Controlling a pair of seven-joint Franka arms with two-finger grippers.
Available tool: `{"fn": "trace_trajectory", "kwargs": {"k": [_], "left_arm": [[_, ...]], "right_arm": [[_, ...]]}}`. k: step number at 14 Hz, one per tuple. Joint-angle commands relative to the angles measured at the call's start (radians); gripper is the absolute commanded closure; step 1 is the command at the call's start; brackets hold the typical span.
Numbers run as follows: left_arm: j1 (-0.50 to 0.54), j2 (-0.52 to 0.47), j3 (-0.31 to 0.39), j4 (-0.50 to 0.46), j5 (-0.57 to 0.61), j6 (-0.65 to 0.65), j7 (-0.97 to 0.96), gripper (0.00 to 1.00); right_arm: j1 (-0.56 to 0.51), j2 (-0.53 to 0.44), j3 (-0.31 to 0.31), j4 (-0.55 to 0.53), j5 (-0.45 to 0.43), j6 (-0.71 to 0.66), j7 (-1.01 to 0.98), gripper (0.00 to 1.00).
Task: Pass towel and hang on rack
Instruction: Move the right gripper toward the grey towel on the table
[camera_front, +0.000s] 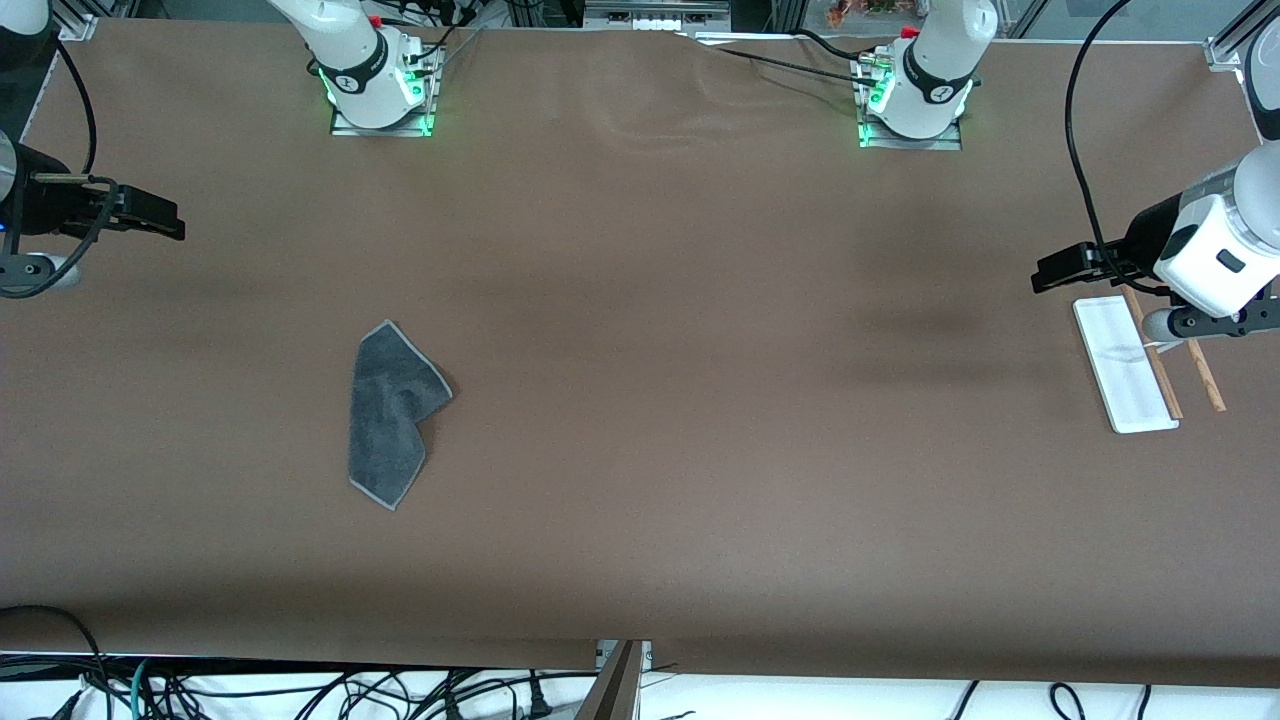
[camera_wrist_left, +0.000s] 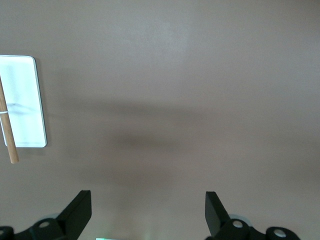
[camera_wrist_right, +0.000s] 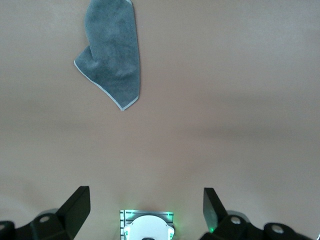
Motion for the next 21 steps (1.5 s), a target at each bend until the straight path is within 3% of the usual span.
{"fn": "trace_trajectory", "kwargs": {"k": [1, 5, 11, 14, 21], "left_arm": [[-0.005, 0.003, -0.002, 0.011, 0.019, 0.003, -0.009, 0.00], [-0.002, 0.009, -0.002, 0.012, 0.019, 0.004, -0.009, 0.00], [0.001, 0.007, -0.002, 0.014, 0.022, 0.024, -0.008, 0.00], [-0.005, 0.009, -0.002, 0.024, 0.054, 0.021, -0.008, 0.00], [-0.003, 0.009, 0.000, 0.024, 0.054, 0.023, -0.008, 0.00]], "right_arm": [[-0.002, 0.005, 0.005, 0.017, -0.008, -0.002, -0.008, 0.00], [0.004, 0.011, 0.006, 0.017, -0.006, 0.010, -0.010, 0.00], [0.104, 0.092, 0.006, 0.017, -0.052, 0.069, 0.004, 0.00], [0.134, 0.155, 0.005, 0.017, -0.074, 0.171, -0.007, 0.00], [0.211, 0.336, 0.010, 0.017, -0.035, 0.407, 0.021, 0.00]]}}
